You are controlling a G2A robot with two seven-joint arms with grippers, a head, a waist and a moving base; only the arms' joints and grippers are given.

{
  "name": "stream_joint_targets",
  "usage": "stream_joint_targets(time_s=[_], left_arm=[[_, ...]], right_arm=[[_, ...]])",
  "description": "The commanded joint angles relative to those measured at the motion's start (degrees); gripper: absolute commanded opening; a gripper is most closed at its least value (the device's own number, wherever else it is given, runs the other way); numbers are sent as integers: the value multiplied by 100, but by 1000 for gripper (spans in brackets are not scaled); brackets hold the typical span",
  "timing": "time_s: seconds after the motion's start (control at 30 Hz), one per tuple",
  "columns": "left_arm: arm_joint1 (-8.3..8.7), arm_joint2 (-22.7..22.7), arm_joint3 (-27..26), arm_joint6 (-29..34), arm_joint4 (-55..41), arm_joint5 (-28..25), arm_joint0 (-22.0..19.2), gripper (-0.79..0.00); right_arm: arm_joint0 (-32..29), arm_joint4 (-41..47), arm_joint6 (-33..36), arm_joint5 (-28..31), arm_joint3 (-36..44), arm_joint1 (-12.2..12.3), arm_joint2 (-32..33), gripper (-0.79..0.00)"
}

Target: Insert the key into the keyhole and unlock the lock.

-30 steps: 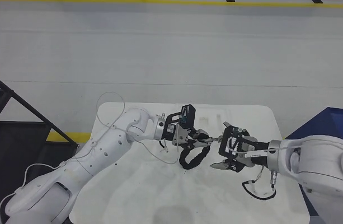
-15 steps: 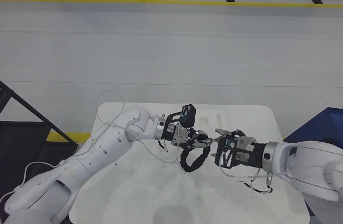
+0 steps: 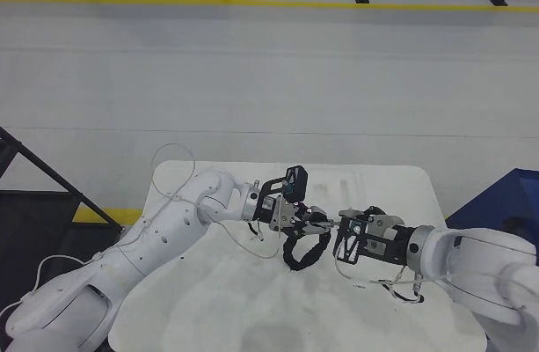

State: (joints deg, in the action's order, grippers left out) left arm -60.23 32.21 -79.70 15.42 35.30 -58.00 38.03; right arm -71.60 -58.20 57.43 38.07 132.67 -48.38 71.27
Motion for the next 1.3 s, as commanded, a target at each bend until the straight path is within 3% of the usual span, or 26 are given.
stream_joint_targets(time_s=[0.0,0.13,0.23,0.3,0.5,1.03,1.07,1.1,1.13,1.27], left_arm=[[4,-3,1,-11,4,0,-3,-785],[9,-23,-7,-33,10,0,-15,-785],[12,-38,-6,-52,17,0,-21,-785],[13,-52,-20,-68,28,0,-28,-785],[18,-69,-51,-164,150,0,-56,-785],[23,-64,-123,-786,974,0,-40,-785],[22,-72,-112,-806,1002,0,-44,-785],[19,-83,-106,-834,1032,0,-50,-785],[18,-90,-101,-843,1047,0,-53,-785],[14,-127,-48,-878,1143,0,-75,-785]], right_arm=[[-17,-27,57,-9,20,6,2,-554],[-43,-60,98,-24,38,20,28,-554],[-60,-33,25,-77,29,21,47,-600],[-81,29,-120,-137,-6,18,69,-785],[-150,386,-321,-248,-135,19,138,-785],[-270,2416,-27,-1499,-517,22,559,-785],[-264,2475,6,-1519,-514,24,579,-767],[-258,2549,32,-1536,-510,27,596,-409],[-257,2600,41,-1542,-513,28,601,0],[-231,2818,44,-1560,-522,32,649,0]])
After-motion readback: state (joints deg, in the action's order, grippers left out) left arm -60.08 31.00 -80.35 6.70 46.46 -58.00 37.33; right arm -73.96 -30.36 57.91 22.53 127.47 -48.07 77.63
